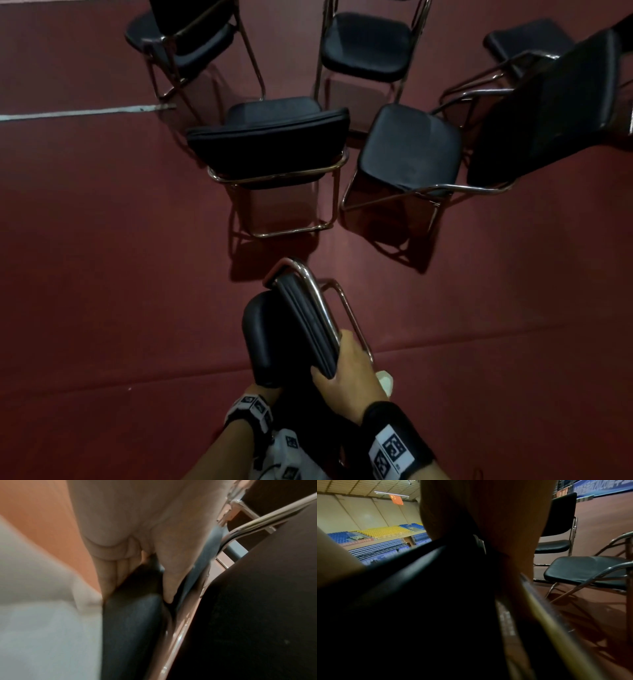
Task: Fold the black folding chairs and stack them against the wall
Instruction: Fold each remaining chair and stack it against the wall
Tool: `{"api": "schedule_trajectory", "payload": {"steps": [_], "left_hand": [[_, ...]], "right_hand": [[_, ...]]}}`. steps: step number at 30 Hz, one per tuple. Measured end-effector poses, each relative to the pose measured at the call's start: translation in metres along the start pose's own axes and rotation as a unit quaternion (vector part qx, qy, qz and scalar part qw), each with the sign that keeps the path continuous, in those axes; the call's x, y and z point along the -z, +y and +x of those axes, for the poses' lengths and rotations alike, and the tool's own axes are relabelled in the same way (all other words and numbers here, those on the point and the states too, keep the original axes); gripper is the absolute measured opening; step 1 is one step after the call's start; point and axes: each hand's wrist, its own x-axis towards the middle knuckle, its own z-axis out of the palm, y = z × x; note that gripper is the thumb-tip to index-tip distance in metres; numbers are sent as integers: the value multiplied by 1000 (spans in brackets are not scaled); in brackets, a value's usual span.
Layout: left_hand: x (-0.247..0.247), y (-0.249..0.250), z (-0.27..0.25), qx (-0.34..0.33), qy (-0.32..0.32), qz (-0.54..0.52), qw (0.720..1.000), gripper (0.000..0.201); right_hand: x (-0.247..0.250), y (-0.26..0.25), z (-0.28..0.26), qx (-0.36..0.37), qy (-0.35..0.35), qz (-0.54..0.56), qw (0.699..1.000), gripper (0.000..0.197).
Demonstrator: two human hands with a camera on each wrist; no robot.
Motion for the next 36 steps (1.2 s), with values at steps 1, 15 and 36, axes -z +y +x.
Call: {"api": "schedule_trajectory", "payload": {"steps": [1,15,36], "left_hand": [[4,-4,0,3,-1,4,1000,55],[57,-49,-30,-7,-131,-168,977,18],[13,76,-183,-264,-100,22,959,18]], "right_hand": [[-5,-1,0,-7,-9,18,1000,51],[-43,-28,-14,-70,-42,-104,991,57],[55,122,-161,-186,50,-85,977,71]]}}
